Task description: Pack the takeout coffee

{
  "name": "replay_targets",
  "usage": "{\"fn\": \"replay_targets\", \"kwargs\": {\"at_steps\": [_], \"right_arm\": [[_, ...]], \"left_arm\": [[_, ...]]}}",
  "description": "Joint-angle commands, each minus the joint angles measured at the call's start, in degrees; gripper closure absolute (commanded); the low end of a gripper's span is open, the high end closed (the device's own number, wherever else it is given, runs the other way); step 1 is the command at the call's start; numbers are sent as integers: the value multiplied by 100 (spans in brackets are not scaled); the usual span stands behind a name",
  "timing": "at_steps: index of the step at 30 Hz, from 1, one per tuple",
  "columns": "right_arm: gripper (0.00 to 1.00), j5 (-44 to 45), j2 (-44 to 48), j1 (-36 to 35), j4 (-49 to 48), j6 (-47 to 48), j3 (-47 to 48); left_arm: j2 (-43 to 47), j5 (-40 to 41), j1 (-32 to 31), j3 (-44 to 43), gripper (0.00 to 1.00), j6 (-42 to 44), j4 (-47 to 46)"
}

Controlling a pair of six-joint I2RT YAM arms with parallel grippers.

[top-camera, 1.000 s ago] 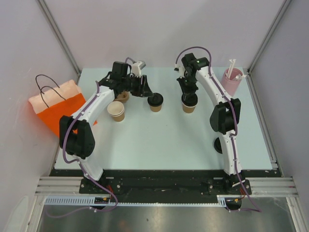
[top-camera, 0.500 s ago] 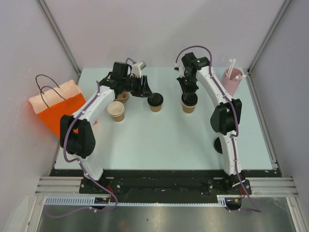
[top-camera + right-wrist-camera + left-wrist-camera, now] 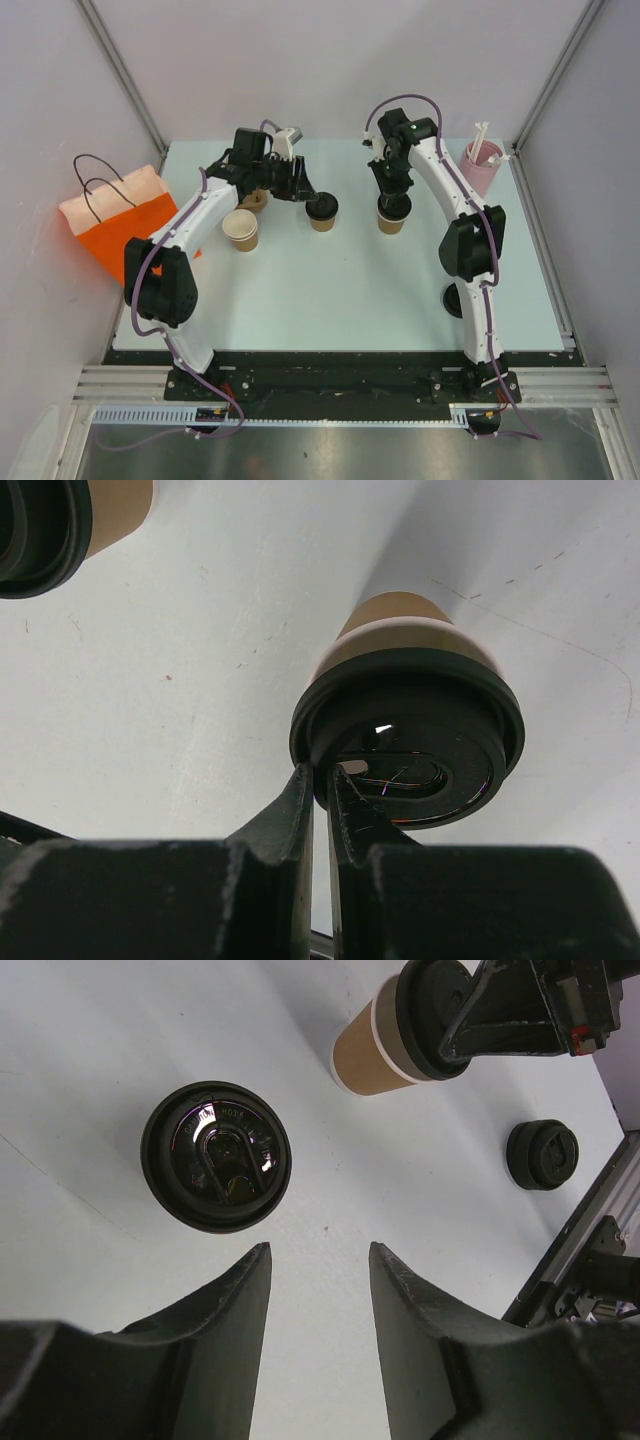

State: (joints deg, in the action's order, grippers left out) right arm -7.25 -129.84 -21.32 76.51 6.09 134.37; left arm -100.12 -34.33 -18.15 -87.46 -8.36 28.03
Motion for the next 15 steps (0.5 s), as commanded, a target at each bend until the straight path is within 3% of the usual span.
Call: {"fn": "replay_targets", "kwargs": {"at_steps": [1,15], "right_arm": [[100,-93,-32,-4,576,59,151],[100,-251,-287,84,549,112,231]], "left_arm": [[45,49,-4,-175,51,133,-35],[45,31,-4,-157,51,142,-35]]}}
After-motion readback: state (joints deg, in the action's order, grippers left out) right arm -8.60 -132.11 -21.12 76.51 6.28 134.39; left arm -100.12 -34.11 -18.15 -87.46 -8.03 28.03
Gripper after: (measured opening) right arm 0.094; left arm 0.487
